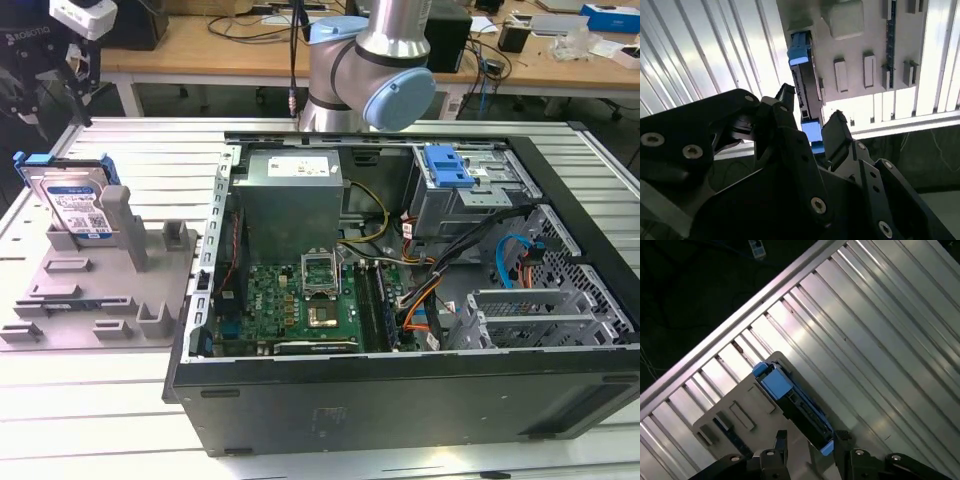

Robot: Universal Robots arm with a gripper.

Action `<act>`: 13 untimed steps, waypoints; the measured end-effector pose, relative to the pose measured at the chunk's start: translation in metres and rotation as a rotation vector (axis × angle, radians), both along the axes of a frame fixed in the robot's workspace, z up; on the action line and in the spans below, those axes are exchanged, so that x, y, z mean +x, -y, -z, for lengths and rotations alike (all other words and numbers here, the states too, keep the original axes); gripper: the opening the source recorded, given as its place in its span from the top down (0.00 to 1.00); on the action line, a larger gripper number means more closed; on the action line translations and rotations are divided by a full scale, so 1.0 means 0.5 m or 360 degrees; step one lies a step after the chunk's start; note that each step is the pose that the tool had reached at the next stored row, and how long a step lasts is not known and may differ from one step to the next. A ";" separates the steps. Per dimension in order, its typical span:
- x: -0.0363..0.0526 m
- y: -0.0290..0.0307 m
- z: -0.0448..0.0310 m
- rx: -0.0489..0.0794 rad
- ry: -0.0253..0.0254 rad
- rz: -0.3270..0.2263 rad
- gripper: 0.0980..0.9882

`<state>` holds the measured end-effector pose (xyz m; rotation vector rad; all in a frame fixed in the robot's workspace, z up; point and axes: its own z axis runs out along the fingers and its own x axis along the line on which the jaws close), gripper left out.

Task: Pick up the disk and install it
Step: 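Pick up the disk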

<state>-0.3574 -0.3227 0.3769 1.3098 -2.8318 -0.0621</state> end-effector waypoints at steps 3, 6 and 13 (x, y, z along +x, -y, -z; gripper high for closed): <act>0.000 0.000 0.000 0.0000 0.00000 -0.0125 0.55; 0.000 0.000 0.000 0.0000 0.00000 -0.0292 0.55; 0.000 0.000 0.001 -0.0001 0.00001 -0.0654 0.55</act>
